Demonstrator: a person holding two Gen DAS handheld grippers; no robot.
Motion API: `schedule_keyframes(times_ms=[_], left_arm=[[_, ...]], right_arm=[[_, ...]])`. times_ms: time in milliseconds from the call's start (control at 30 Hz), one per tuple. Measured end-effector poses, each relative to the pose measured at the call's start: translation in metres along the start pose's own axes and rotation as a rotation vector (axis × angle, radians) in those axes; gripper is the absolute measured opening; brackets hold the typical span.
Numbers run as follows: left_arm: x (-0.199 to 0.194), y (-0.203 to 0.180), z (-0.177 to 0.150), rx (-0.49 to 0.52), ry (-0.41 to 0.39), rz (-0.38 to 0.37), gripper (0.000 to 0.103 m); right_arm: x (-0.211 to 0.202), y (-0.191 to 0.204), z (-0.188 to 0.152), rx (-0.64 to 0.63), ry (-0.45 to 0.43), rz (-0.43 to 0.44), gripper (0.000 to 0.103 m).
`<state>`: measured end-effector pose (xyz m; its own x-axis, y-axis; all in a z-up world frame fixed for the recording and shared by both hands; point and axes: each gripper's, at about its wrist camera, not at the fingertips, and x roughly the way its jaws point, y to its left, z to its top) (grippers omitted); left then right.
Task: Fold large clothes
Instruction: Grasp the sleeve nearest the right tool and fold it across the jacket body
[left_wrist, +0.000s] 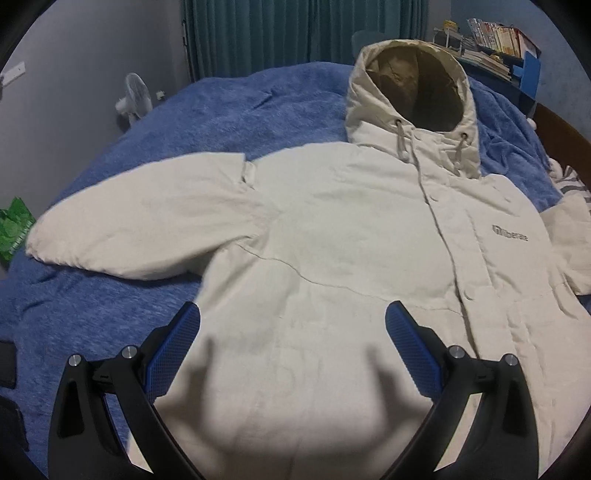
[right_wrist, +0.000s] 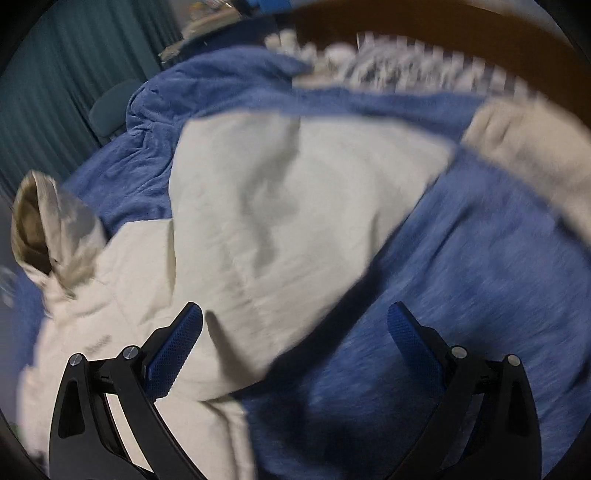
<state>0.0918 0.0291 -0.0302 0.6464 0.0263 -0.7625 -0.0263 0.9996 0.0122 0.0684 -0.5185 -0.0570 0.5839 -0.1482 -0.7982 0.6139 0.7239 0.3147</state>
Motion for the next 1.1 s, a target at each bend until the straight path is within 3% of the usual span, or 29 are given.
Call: schedule_keyframes(times_ms=[100,167,233,333,467,533,767,800,867,967,1100], left_arm=[[0.003,-0.007,-0.003,0.029,0.012,-0.003,0.096],[0.002,-0.011,-0.004,0.043,0.008,-0.001,0.096],[0.0,-0.013,-0.004,0.054,-0.002,-0.004,0.096],[-0.002,-0.015,-0.003,0.067,-0.015,-0.003,0.096],[-0.002,-0.015,-0.001,0.066,-0.018,-0.005,0.096],[0.001,-0.015,0.001,0.063,-0.016,-0.005,0.096],[0.012,-0.017,0.004,0.056,-0.001,-0.013,0.096],[0.013,-0.017,0.004,0.058,0.0,-0.014,0.096],[0.015,-0.016,0.005,0.059,0.002,-0.006,0.096],[0.019,-0.013,0.006,0.056,0.006,-0.002,0.096],[0.021,0.0,0.009,0.021,0.01,-0.007,0.096]], right_arm=[[0.018,0.001,-0.006,0.052,0.118,0.13,0.083],[0.024,0.008,-0.008,0.025,0.134,0.154,0.06],[0.027,0.013,-0.002,0.014,0.112,0.156,0.054],[0.026,0.012,0.013,0.02,0.041,0.163,0.053],[0.021,-0.004,0.03,0.073,-0.074,0.115,0.074],[0.02,-0.017,0.036,0.125,-0.117,0.124,0.077],[0.031,-0.09,0.043,0.539,-0.214,0.4,0.076],[0.034,-0.095,0.043,0.567,-0.219,0.432,0.073],[0.037,-0.091,0.046,0.553,-0.212,0.438,0.043],[0.029,-0.07,0.05,0.465,-0.239,0.411,0.02],[0.003,-0.049,0.053,0.347,-0.287,0.411,0.014]])
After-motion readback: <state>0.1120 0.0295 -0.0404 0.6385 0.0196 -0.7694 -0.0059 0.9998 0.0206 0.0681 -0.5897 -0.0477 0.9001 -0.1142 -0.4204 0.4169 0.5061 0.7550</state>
